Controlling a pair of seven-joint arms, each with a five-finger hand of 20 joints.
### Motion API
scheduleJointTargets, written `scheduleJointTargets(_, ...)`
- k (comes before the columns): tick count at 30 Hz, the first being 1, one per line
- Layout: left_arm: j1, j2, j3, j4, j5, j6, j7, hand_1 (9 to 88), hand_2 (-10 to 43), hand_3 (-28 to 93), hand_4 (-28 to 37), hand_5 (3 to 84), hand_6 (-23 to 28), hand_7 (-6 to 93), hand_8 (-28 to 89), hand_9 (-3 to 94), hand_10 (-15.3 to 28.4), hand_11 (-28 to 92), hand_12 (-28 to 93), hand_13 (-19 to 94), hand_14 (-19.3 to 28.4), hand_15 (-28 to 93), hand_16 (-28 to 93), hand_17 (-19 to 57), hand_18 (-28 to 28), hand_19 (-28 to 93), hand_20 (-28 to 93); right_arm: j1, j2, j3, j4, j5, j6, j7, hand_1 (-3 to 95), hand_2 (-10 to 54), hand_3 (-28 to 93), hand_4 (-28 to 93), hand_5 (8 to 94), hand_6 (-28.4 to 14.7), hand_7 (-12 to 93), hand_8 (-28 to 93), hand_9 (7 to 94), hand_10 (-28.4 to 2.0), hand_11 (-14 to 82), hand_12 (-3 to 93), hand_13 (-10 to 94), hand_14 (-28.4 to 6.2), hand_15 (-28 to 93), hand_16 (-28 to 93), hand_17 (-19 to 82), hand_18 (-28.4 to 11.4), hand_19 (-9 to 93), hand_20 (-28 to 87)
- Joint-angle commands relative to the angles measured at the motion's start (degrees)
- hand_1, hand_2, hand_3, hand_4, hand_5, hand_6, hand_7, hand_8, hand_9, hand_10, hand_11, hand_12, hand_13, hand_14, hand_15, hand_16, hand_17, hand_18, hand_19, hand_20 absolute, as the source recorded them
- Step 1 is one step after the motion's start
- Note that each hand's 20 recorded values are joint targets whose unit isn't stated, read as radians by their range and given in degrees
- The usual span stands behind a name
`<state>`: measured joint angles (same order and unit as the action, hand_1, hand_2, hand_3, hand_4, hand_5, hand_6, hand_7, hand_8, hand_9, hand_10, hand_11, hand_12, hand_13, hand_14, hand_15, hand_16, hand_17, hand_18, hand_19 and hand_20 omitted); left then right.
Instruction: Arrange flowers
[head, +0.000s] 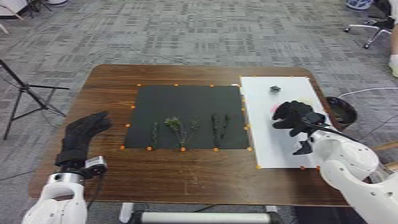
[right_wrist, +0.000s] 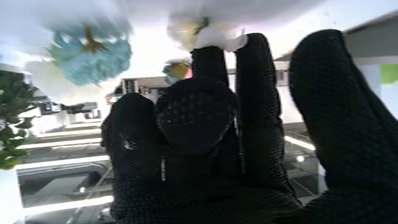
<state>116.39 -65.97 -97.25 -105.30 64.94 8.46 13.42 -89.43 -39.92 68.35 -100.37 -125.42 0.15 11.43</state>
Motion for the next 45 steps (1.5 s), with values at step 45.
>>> scheduleJointTargets(45,0.2,-0.24,-0.62,-0.41,-0.64,0.38,0.31,25.4,4.3,68,-28.3,53.3,3.6,14.1,-7,52.7,15.3,23,13,43,20.1,27,2,7.2,15.6,22,24,7.6,4.5,-16.0,4.0,-3.0,11.0,-1.7,69.4,-9.5,55,-13,73.1,2.0,25,10,82.5,-8.7,7.2,38.4,89,-0.2,66,32,62,-12.6,93,65)
